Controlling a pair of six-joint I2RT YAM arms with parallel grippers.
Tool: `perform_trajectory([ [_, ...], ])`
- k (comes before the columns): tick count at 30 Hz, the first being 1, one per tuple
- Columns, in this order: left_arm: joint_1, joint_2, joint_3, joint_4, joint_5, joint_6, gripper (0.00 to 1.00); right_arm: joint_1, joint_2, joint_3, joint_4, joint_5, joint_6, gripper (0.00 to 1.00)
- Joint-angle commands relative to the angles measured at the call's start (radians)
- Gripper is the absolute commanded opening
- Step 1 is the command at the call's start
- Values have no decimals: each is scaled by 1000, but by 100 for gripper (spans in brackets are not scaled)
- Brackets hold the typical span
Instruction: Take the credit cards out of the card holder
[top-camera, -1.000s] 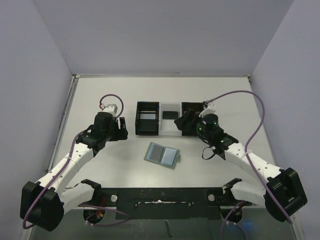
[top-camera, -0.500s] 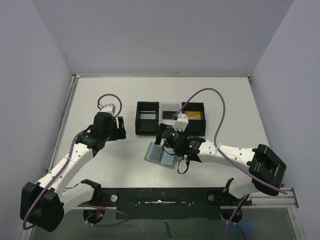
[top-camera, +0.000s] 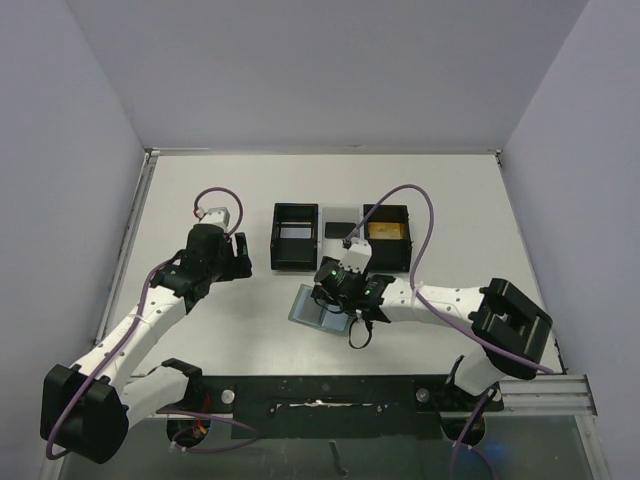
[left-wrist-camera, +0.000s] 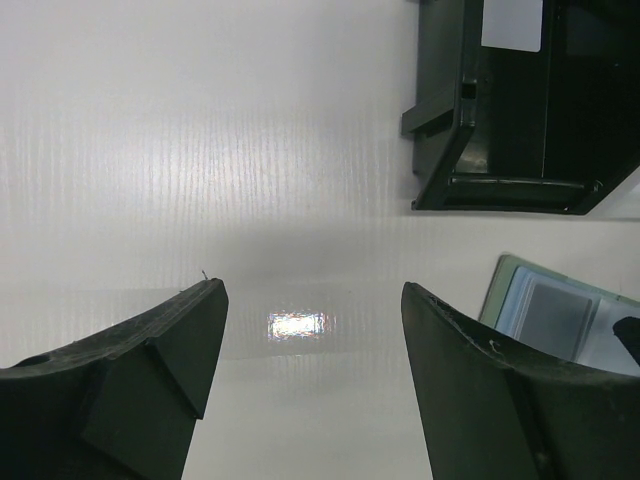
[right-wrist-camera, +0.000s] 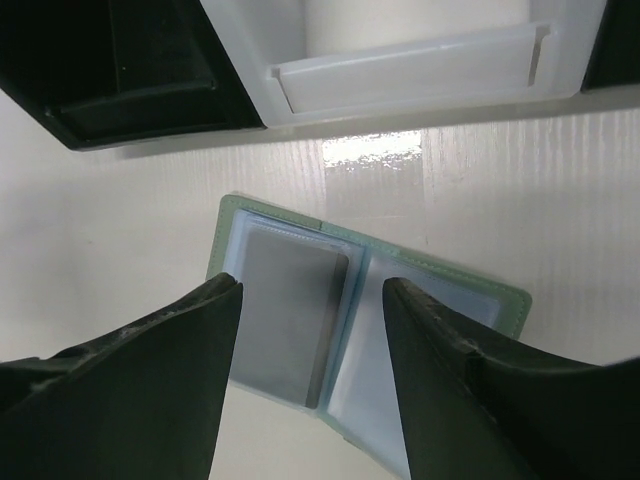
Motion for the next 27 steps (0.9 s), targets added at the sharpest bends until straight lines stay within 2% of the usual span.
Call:
perform_trajectory([
  [1,8,-7,23,28,1,-1,70,11,62,65,-10,-3,67,57],
  [9,11,-5,24,25,-1,-1,71,11,155,163,-88,-1,69,57],
  [15,13,0,26,24,8,0,70,12,202,214,-163,-20,72,63],
  [27,17,-3,25,24,9,0,71,11,304,297,-198,-93,6,69],
])
